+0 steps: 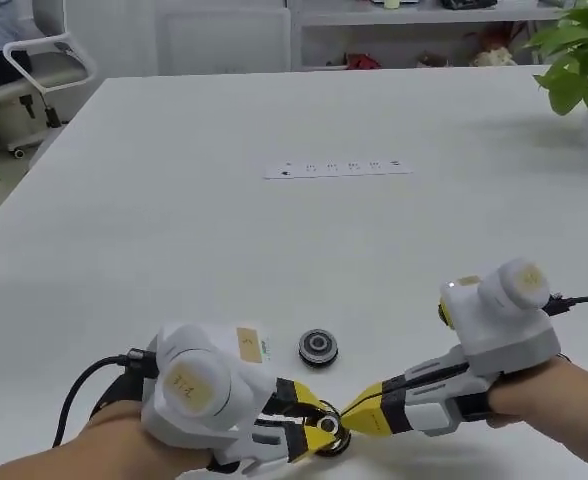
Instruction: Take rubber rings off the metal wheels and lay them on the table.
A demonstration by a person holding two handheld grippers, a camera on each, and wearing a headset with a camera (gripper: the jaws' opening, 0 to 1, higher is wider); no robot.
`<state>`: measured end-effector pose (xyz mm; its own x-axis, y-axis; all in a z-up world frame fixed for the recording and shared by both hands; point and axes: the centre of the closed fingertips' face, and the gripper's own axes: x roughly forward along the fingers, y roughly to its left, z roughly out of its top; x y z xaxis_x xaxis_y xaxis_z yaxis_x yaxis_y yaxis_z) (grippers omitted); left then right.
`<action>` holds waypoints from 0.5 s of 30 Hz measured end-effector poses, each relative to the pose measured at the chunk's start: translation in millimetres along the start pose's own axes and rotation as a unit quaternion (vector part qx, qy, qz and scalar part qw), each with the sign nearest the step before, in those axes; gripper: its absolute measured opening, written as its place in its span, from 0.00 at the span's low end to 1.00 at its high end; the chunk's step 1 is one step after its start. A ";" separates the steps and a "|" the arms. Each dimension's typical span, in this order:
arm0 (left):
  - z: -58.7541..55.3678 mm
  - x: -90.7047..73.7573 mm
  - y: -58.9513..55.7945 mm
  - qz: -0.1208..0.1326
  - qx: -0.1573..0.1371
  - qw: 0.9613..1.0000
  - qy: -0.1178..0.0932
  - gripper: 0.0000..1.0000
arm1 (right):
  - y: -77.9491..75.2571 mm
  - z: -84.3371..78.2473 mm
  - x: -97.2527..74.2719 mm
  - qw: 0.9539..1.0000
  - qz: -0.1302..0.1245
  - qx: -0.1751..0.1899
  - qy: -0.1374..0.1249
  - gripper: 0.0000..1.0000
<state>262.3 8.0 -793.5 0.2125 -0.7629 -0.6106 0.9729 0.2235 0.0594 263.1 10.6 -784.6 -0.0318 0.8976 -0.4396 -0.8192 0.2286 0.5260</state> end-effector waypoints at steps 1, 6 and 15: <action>0.0 0.0 0.2 0.000 0.000 1.000 0.000 0.15 | 0.2 0.5 -0.1 1.000 0.000 0.001 -0.001 0.00; 0.8 -1.0 -2.3 -0.011 -0.001 1.000 0.001 0.18 | 0.3 0.7 -0.6 1.000 0.002 0.003 -0.004 0.00; 9.7 -11.8 1.0 -0.010 -0.004 1.000 -0.011 0.22 | 0.7 5.1 -2.6 1.000 0.001 0.004 -0.013 0.00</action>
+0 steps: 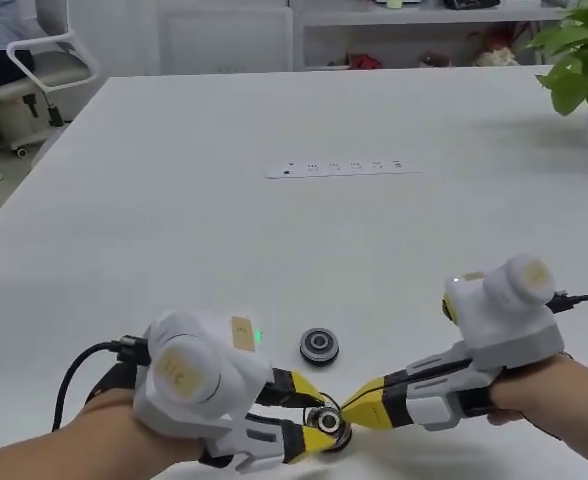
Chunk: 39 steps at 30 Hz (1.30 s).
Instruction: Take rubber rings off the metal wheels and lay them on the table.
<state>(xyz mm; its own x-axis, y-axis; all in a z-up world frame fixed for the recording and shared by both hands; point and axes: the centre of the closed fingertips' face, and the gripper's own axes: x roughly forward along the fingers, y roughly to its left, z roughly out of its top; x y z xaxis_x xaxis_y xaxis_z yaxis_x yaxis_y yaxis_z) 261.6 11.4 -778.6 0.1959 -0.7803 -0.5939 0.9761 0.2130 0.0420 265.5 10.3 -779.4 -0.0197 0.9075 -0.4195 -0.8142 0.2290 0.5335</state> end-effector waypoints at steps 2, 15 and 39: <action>1.5 -3.5 -0.6 0.001 -0.001 1.000 -0.004 0.22 | -0.2 1.4 -1.1 1.000 -0.001 0.001 -0.003 0.00; 6.9 -25.6 -5.5 0.006 -0.013 1.000 -0.026 0.32 | 3.8 5.1 -1.5 1.000 0.004 0.001 -0.006 0.00; -4.3 -67.0 -0.5 0.046 -0.033 0.997 -0.047 0.53 | 10.8 21.7 1.7 1.000 0.013 -0.012 -0.011 0.00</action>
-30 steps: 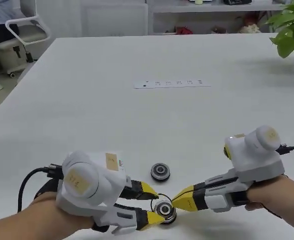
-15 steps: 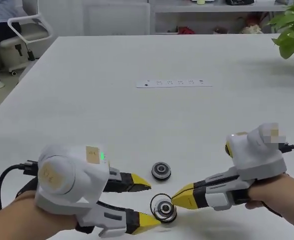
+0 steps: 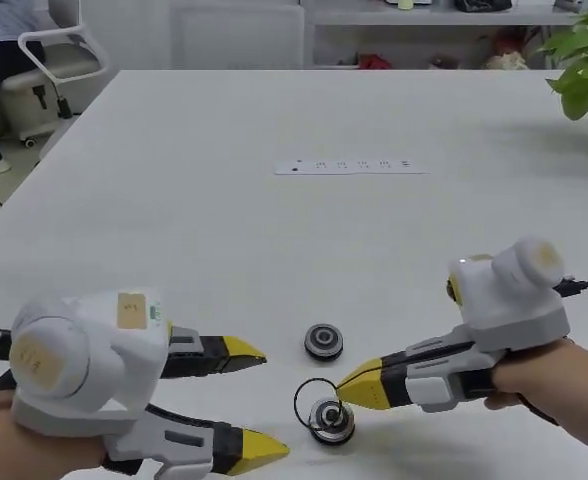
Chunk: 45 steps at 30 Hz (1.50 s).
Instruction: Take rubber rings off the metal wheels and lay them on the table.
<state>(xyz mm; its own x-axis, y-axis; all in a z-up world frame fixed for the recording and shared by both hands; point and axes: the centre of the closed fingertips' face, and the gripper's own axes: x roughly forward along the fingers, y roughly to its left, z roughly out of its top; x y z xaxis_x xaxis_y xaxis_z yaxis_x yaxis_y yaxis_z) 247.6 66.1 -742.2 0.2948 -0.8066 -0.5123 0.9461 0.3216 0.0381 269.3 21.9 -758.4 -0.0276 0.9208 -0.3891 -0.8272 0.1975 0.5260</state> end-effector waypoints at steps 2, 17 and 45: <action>-3.2 -2.0 0.5 0.002 -0.001 1.000 0.003 0.55 | -0.3 1.7 1.8 1.000 0.000 -0.002 0.000 0.00; -16.5 -15.8 5.8 0.024 -0.018 1.000 0.004 0.62 | -2.7 3.1 25.6 1.000 -0.005 -0.013 0.014 0.00; -34.0 -23.3 11.2 0.035 -0.038 0.999 0.015 0.64 | -10.8 -6.5 60.9 0.996 -0.041 -0.059 0.047 0.00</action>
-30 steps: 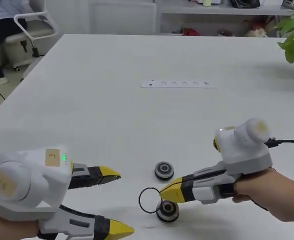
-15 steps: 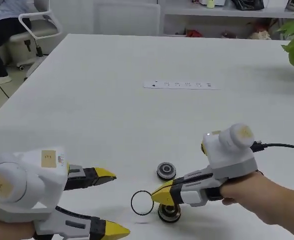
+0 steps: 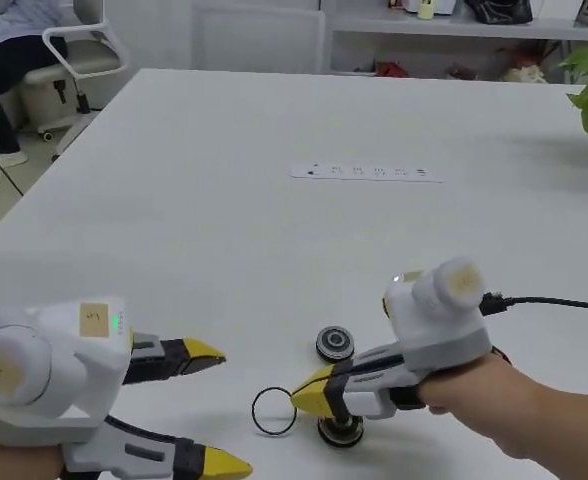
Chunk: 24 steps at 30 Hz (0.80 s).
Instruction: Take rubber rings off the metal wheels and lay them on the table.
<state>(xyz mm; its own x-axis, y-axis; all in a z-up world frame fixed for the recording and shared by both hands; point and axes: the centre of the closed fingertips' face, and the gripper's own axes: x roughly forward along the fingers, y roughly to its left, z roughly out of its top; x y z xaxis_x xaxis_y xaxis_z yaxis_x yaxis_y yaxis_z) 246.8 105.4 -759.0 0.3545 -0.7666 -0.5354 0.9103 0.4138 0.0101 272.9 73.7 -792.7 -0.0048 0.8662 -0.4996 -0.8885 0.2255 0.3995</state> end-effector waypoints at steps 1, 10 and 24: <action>-0.9 0.0 -0.1 0.000 0.000 1.000 0.001 0.64 | 0.0 -1.7 1.1 1.000 -0.002 -0.006 0.004 0.00; -1.7 2.2 -6.8 -0.008 0.003 1.000 0.007 0.65 | -0.6 -4.9 3.3 0.999 -0.012 -0.042 0.015 0.00; 6.4 3.6 -6.1 -0.010 -0.011 1.000 -0.001 0.65 | -1.7 2.8 -1.4 0.998 -0.021 -0.060 0.001 0.19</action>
<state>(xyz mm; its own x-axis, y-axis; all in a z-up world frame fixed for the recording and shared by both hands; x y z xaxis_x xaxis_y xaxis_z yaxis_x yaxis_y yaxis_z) 243.9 96.9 -755.5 0.3369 -0.7754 -0.5341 0.9122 0.4093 -0.0188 275.7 73.4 -790.5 0.0337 0.8565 -0.5151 -0.9363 0.2073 0.2835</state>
